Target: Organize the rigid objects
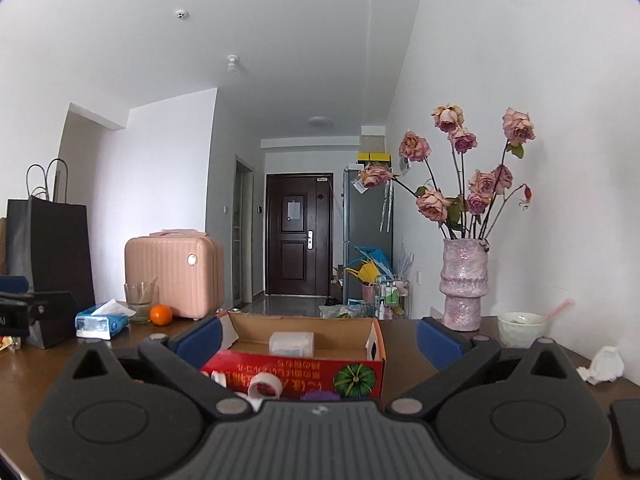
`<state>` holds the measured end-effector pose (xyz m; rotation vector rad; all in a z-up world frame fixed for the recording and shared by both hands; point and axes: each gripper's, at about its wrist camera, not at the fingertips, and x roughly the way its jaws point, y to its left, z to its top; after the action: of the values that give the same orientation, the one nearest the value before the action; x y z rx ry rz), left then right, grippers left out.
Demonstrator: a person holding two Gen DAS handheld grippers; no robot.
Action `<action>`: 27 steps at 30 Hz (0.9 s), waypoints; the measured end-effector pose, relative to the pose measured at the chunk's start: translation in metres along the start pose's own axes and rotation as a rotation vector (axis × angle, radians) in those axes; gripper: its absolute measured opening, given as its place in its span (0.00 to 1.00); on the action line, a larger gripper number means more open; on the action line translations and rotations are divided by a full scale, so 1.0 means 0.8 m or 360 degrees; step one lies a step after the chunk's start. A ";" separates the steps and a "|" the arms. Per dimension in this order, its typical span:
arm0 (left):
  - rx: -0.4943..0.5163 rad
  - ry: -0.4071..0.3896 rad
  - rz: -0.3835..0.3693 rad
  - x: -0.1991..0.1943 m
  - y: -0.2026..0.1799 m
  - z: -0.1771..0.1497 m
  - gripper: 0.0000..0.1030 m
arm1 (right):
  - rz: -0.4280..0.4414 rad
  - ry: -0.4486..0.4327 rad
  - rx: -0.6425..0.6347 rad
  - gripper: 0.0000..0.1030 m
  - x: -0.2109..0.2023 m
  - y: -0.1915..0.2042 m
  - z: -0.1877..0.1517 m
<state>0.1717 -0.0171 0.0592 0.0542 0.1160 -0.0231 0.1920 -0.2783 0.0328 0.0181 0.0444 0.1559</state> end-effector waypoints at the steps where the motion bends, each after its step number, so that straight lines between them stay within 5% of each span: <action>1: 0.0000 -0.0003 -0.0006 -0.010 -0.001 -0.004 1.00 | -0.0003 0.0002 -0.0003 1.00 -0.009 0.001 -0.003; 14: -0.0014 0.0175 -0.0040 -0.101 0.004 -0.084 1.00 | 0.0026 0.0179 0.0007 1.00 -0.121 0.008 -0.068; 27: -0.0046 0.0282 -0.0006 -0.075 0.010 -0.100 1.00 | -0.0031 0.0322 0.0077 1.00 -0.099 -0.007 -0.093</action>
<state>0.1034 -0.0034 -0.0124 0.0269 0.2934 -0.0203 0.1116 -0.2952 -0.0380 0.0501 0.2501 0.1365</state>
